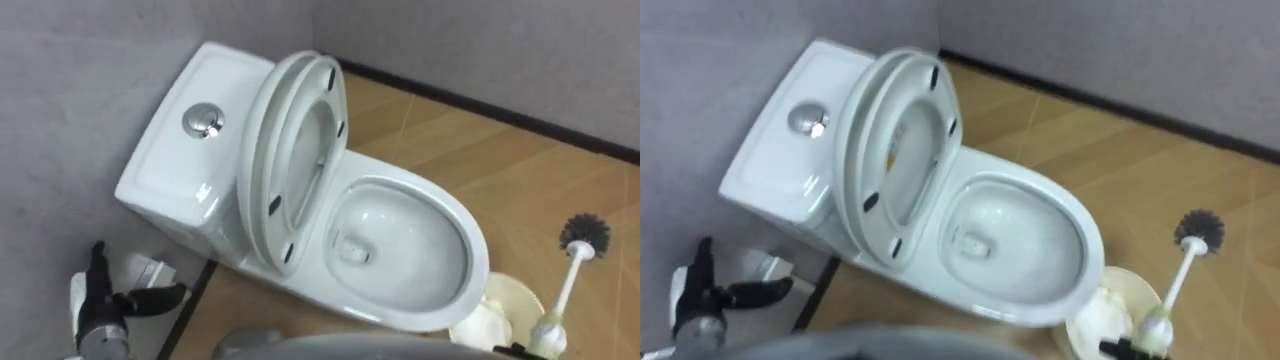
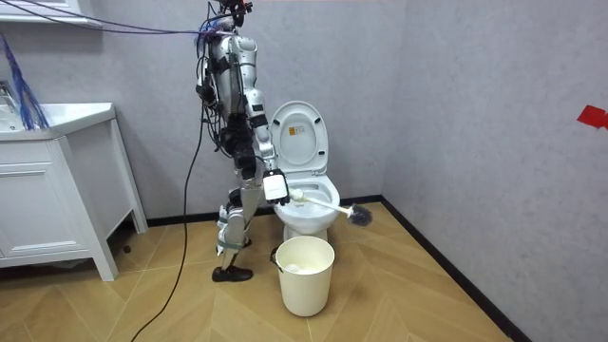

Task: Brush toilet

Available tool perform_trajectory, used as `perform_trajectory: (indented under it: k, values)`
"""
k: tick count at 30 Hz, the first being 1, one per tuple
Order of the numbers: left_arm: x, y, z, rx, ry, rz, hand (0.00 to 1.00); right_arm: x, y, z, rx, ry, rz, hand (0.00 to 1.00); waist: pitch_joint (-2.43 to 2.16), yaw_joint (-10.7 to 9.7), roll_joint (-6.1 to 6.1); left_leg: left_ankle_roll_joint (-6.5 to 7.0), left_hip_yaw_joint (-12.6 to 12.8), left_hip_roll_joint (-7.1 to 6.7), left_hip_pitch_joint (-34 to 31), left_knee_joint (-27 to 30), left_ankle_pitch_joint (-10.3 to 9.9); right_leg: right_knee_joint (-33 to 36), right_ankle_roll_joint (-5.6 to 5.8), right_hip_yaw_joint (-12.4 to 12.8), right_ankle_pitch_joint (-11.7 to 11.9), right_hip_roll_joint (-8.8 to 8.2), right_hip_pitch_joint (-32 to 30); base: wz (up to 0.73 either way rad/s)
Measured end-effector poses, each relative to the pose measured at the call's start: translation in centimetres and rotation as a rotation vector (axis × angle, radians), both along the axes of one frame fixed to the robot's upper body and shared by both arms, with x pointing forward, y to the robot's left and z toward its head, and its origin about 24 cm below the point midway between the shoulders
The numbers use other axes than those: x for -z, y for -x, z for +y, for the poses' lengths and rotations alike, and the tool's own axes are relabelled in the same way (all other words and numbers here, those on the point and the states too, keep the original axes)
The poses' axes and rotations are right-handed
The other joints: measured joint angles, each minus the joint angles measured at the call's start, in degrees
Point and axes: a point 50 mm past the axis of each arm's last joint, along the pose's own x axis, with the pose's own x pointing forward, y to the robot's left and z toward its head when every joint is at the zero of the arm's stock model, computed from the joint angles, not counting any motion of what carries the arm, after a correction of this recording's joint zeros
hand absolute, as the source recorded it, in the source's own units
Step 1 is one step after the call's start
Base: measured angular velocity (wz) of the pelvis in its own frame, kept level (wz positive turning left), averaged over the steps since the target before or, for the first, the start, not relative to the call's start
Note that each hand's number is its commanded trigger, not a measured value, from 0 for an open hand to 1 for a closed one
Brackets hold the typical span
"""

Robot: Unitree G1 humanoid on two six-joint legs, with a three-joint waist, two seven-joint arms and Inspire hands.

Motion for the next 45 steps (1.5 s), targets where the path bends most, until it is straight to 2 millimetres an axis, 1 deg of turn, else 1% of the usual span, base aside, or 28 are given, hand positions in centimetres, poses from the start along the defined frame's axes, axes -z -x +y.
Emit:
perform_trajectory:
  k: [2, 3, 5, 7, 8, 9, 11, 15, 18, 19, 20, 21, 22, 23, 24, 25, 26, 27, 28, 29, 32, 34, 35, 37, 38, 41, 44, 45]
  values:
    - [-1.8, -1.5, -0.2, 0.064, -0.08, -0.067, 0.0, 0.0, -0.3, 0.1, -0.038, 0.004, 0.0, 1.0, -0.02, 1.2, 0.09, 0.0, -1.4, -0.2, 0.1, -0.1, 0.0, -0.1, 0.0, -0.7, 0.0, 0.05, 0.4, 0.19]
    - [-2.2, -1.8, -0.3, 0.08, -0.103, -0.08, 0.0, 0.0, -0.4, 0.1, -0.039, 0.006, -0.002, 1.0, 0.15, 1.1, -0.09, -0.01, -1.9, -0.36, 0.2, -0.1, 0.0, -0.3, 0.0, -0.9, 0.0, 0.05, 0.8, 0.34]
    - [-4.1, -3.1, -0.9, 0.14, -0.183, -0.151, 0.0, 0.0, -0.5, 0.2, -0.041, 0.009, -0.017, 1.0, 0.14, 1.2, -0.48, -0.03, -2.9, -0.94, 0.1, -0.1, 0.0, -1.8, 0.02, -0.8, 0.0, 0.08, 1.9, 0.34]
    - [-5.5, -3.9, -1.4, 0.168, -0.219, -0.213, 0.0, 0.1, -1.0, 0.6, -0.067, 0.004, -0.026, 1.0, 0.36, 1.2, -0.7, -0.1, -3.8, -1.02, 0.1, -0.2, 0.1, -1.8, 0.02, -0.7, 0.0, 0.16, 2.0, 0.12]
    - [-6.0, -4.3, -1.7, 0.179, -0.236, -0.242, 0.0, 0.2, -1.3, 0.9, -0.077, -0.005, -0.039, 1.0, 0.38, 1.2, -0.88, -0.24, -4.2, -1.08, 0.1, -0.3, 0.2, -1.8, 0.02, -0.7, 0.0, 0.16, 2.0, 0.05]
    - [-6.3, -4.5, -1.8, 0.185, -0.242, -0.256, 0.0, 0.3, -1.4, 1.0, -0.081, -0.011, -0.046, 1.0, 0.39, 1.2, -0.9, -0.26, -4.3, -1.08, 0.1, -0.4, 0.2, -1.8, 0.02, -0.7, 0.0, 0.18, 2.0, 0.04]
    - [-7.7, -5.1, -2.1, 0.196, -0.259, -0.32, 0.0, 0.4, -1.8, 1.6, -0.096, -0.03, -0.06, 1.0, 0.51, 1.0, -1.06, -0.26, -4.4, -1.09, 0.0, -0.4, 0.2, -1.9, 0.02, -0.5, 0.0, 0.23, 2.0, 0.0]
    - [-8.5, -5.7, -2.4, 0.21, -0.271, -0.372, 0.0, 0.4, -2.1, 1.6, -0.136, -0.033, -0.06, 1.0, 0.47, 1.0, -0.95, -0.26, -5.2, -1.3, 0.0, -0.4, 0.2, -1.8, 0.02, -0.1, 0.0, 0.19, 1.8, -0.01]
    - [-9.1, -6.5, -3.2, 0.256, -0.274, -0.414, 0.0, 0.3, -2.7, 1.5, -0.188, -0.021, -0.058, 1.0, 0.47, 1.1, -0.99, -0.24, -5.5, -1.23, 0.0, -0.5, 0.2, -1.2, 0.02, 1.8, 0.0, 0.19, 1.3, -0.08]
    - [-9.4, -6.8, -3.7, 0.285, -0.276, -0.433, 0.0, 0.2, -3.2, 1.4, -0.226, -0.009, -0.061, 1.0, 0.33, 1.3, -0.62, -0.25, -5.9, -0.69, 0.4, -0.9, 0.2, 0.3, 0.02, 2.5, 0.0, 0.32, 0.3, -0.33]
    - [-9.6, -7.1, -4.1, 0.317, -0.284, -0.446, 0.0, 0.1, -3.5, 1.3, -0.276, 0.004, -0.06, 1.0, 0.32, 1.5, 0.1, -0.42, -9.1, 0.54, 1.4, -2.0, 0.5, 3.7, -0.03, 2.5, -0.2, 0.56, -1.7, -0.49]
    - [-9.7, -7.4, -4.3, 0.332, -0.284, -0.453, 0.0, 0.1, -3.8, 1.4, -0.301, 0.009, -0.062, 1.0, 0.34, 2.0, 0.64, -0.49, -11.8, 1.36, 1.9, -2.4, 0.5, 4.5, -0.68, 3.2, -1.2, 1.12, -2.9, -0.89]
    - [-10.0, -7.8, -4.5, 0.35, -0.294, -0.473, 0.0, 0.0, -5.0, 1.7, -0.37, 0.017, -0.083, 1.0, 0.61, 2.7, 0.93, -0.58, -15.6, 2.15, 1.9, -2.5, 0.5, -1.0, -2.49, 7.0, 0.0, 2.52, -5.5, -0.79]
    - [-10.0, -8.2, -4.5, 0.356, -0.304, -0.478, 0.0, -0.3, -6.1, 1.7, -0.436, 0.041, -0.105, 1.0, -0.03, 1.0, 1.08, -1.62, -15.2, 2.86, 1.2, -2.5, 0.8, -1.6, -3.28, 6.4, 4.4, 3.46, -5.5, -0.53]
    - [-10.2, -8.5, -4.6, 0.369, -0.308, -0.487, 0.0, -0.4, -6.5, 1.7, -0.451, 0.05, -0.113, 1.0, 0.13, 0.0, 1.08, -2.44, -13.6, 2.62, 1.0, -2.7, 1.2, -1.6, -3.39, 5.6, 4.8, 3.39, -5.3, 0.09]
    - [-10.5, -8.9, -5.1, 0.393, -0.301, -0.515, 0.0, -0.5, -6.2, 1.4, -0.458, 0.069, -0.1, 1.0, 0.59, -1.1, 0.16, -3.2, -9.6, 2.1, 0.9, -3.5, 1.8, -1.7, -3.41, 6.6, 4.9, 2.95, -4.7, 0.25]
    - [-10.9, -9.5, -5.7, 0.419, -0.293, -0.554, 0.0, -0.6, -5.8, 0.8, -0.455, 0.084, -0.074, 1.0, 0.48, -1.2, 0.43, -2.4, -6.6, 1.09, -0.1, -5.6, 2.8, -1.8, -3.35, 9.2, 4.9, 2.73, -4.5, 0.21]
    - [-11.1, -9.7, -6.0, 0.43, -0.291, -0.572, 0.0, -0.6, -5.6, 0.6, -0.452, 0.092, -0.065, 1.0, 0.5, -1.2, 0.52, -0.7, -5.0, 0.53, -0.9, -6.9, 3.9, -1.7, -3.26, 10.3, 4.8, 2.6, -4.4, 0.15]
    - [-11.3, -9.9, -6.2, 0.445, -0.299, -0.584, 0.0, -0.5, -5.1, 0.5, -0.456, 0.088, -0.044, 1.0, 0.11, -1.0, -0.12, 0.25, -1.8, 0.3, -0.5, -7.0, 6.0, -1.5, -2.87, 11.3, 4.6, 1.76, -4.4, 0.0]
    - [-11.3, -9.8, -6.3, 0.455, -0.303, -0.584, 0.0, -0.5, -5.0, 0.5, -0.487, 0.087, -0.03, 1.0, 0.08, -0.5, -0.12, 0.38, -0.8, 0.25, 0.6, -7.2, 6.3, -0.8, -2.61, 11.2, 4.6, 1.79, -4.6, -0.15]
    - [-10.4, -9.3, -6.1, 0.472, -0.306, -0.534, 0.0, -0.5, -5.3, 0.7, -0.552, 0.086, -0.027, 1.0, 0.21, 0.7, -0.44, 0.67, -0.7, -0.06, 1.6, -7.1, 6.0, -0.9, -2.45, 9.9, 4.7, 1.74, -4.1, -0.25]
    - [-9.5, -9.2, -5.9, 0.472, -0.298, -0.496, 0.0, -0.6, -5.9, 0.8, -0.611, 0.098, -0.024, 1.0, 0.29, 0.3, -0.22, 0.7, -0.5, -0.64, 1.5, -7.1, 6.0, -0.9, -2.45, 10.2, 4.7, 1.56, -4.1, 0.03]
    - [-8.8, -9.1, -5.8, 0.473, -0.291, -0.465, 0.0, -0.6, -6.2, 1.0, -0.654, 0.105, -0.021, 1.0, 0.32, 0.0, -0.03, 0.71, -0.5, -0.69, 1.3, -7.1, 6.0, -0.9, -2.45, 10.2, 4.7, 1.47, -4.2, 0.05]
    - [-8.1, -9.0, -5.8, 0.479, -0.283, -0.434, 0.0, -0.7, -6.8, 1.2, -0.72, 0.117, -0.021, 1.0, 0.28, -0.1, 0.09, 0.71, -0.2, -0.68, 0.4, -7.0, 6.0, -0.9, -2.44, 10.2, 4.7, 1.4, -5.1, -0.02]
    - [-8.0, -9.0, -5.9, 0.487, -0.278, -0.428, 0.0, -0.8, -7.3, 1.3, -0.761, 0.13, -0.024, 1.0, 0.31, 0.0, 0.17, 0.72, 0.4, -0.71, -0.4, -7.0, 6.0, -0.9, -2.44, 10.2, 4.7, 1.42, -5.6, -0.04]
    - [-7.6, -9.2, -6.7, 0.531, -0.267, -0.417, 0.0, -1.0, -8.4, 1.8, -0.861, 0.161, -0.034, 1.0, 0.52, 0.0, 0.66, 0.74, 0.9, -0.69, -1.5, -6.9, 6.0, -0.9, -2.44, 10.3, 4.7, 1.42, -6.9, -0.06]
    - [-7.4, -9.6, -7.2, 0.583, -0.273, -0.405, 0.0, -1.1, -9.2, 2.1, -0.913, 0.181, -0.039, 1.0, 0.64, 0.1, 1.29, 0.77, 1.2, -0.6, -2.2, -6.6, 6.0, -0.9, -2.3, 10.3, 4.6, 1.49, -7.4, -0.05]
    - [-7.3, -9.6, -7.2, 0.587, -0.277, -0.402, 0.0, -1.1, -9.2, 2.1, -0.923, 0.184, -0.039, 1.0, 0.61, 0.2, 1.36, 0.78, 1.2, -0.58, -2.4, -6.4, 6.0, -0.9, -2.24, 10.2, 4.5, 1.51, -7.5, -0.06]
